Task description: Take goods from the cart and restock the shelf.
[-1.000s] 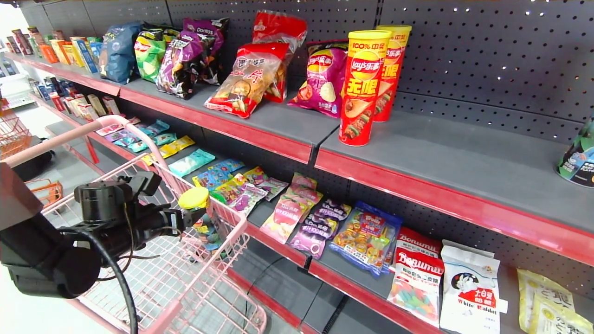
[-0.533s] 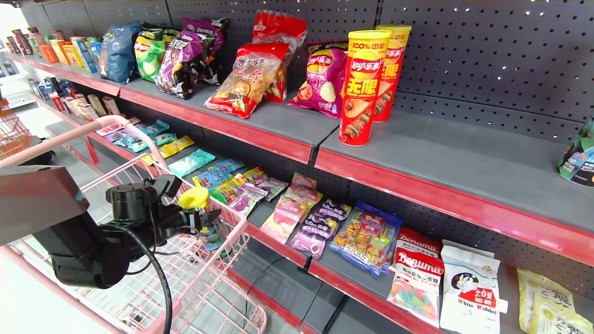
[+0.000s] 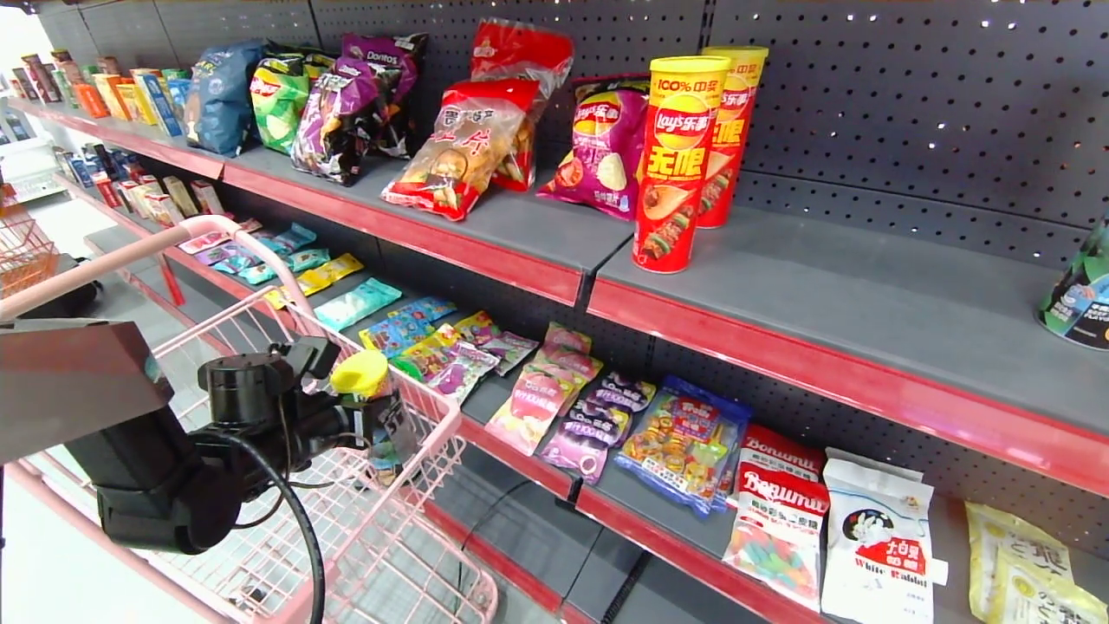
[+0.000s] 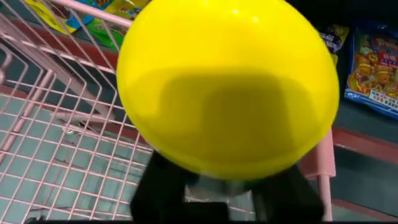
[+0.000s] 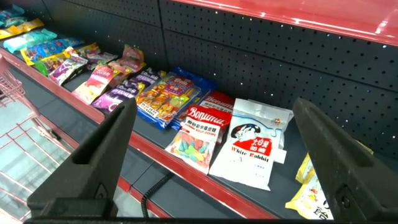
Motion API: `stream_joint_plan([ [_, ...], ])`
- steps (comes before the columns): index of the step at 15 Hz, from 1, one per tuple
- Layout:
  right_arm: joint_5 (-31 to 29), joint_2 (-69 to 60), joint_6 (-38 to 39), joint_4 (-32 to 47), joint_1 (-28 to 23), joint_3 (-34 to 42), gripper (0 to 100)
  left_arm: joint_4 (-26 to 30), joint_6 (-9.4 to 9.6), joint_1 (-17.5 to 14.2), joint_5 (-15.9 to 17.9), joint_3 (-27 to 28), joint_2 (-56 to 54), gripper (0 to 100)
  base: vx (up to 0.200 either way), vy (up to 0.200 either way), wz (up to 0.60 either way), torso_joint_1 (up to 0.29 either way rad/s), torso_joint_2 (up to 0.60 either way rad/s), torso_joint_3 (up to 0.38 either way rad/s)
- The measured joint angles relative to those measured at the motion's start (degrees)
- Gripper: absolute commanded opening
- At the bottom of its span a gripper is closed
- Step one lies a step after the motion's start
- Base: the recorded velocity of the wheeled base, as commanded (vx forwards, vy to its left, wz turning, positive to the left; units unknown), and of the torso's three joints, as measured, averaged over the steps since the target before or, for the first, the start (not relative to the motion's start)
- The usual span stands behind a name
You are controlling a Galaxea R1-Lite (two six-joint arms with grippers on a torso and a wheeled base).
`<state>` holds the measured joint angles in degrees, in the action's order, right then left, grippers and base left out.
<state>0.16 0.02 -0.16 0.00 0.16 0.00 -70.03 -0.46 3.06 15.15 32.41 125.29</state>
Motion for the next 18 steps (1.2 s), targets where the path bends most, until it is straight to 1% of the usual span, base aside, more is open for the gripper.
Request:
stream_joint_plan([
  [1,0.0,0.0,0.0,0.0,0.0,0.0,100,-0.6,-0.05,-0.4,-0.1,-1.3,-1.6,0,0.000,0.000,0.00,0.000,0.00,0.000],
  [3,0.0,0.0,0.0,0.0,0.0,0.0,100,0.2,-0.22,-1.5,-0.2,-3.4,-6.1,0,0.000,0.000,0.00,0.000,0.00,0.000],
  [4,0.0,0.0,0.0,0.0,0.0,0.0,100,1.7,-0.35,-2.1,-0.2,-4.2,-9.2,0,0.000,0.000,0.00,0.000,0.00,0.000],
  [5,0.0,0.0,0.0,0.0,0.0,0.0,100,4.6,-0.49,-2.7,-0.2,-4.7,-12.6,0,0.000,0.000,0.00,0.000,0.00,0.000],
  [6,0.0,0.0,0.0,0.0,0.0,0.0,100,8.8,-0.77,-3.1,-0.2,-5.0,-16.9,0,0.000,0.000,0.00,0.000,0.00,0.000],
  [7,0.0,0.0,0.1,0.0,0.0,0.0,100,14.6,-1.04,-3.4,-0.1,-4.9,-22.8,0,0.000,0.000,0.00,0.000,0.00,0.000],
  [9,0.0,0.0,0.0,0.0,0.0,0.0,100,28.0,-1.43,-3.8,0.3,-4.0,-35.4,0,0.000,0.000,0.00,0.000,0.00,0.000],
  [11,0.0,0.0,0.0,0.0,0.0,0.0,100,43.8,-1.72,-4.1,1.3,-2.2,-49.9,0,0.000,0.000,0.00,0.016,-0.03,-0.033],
  [13,-0.1,0.0,0.1,0.0,0.0,0.0,100,56.1,-1.72,-4.2,2.0,-0.6,-61.8,0,0.000,0.000,0.00,0.124,-0.34,-0.220],
  [15,-0.1,0.0,0.1,0.0,0.0,0.0,100,65.0,-0.87,-4.3,2.2,0.2,-72.5,0,0.000,0.000,0.00,0.173,-0.49,-0.305],
  [17,0.0,0.0,0.1,0.0,0.0,0.0,100,72.3,0.78,-4.4,2.3,0.4,-81.7,0,0.000,0.000,0.00,0.200,-0.56,-0.339],
  [18,0.0,0.0,0.1,0.0,0.0,0.0,100,75.0,1.72,-4.4,2.2,0.3,-84.9,0,0.000,0.000,0.00,0.237,-0.58,-0.359],
])
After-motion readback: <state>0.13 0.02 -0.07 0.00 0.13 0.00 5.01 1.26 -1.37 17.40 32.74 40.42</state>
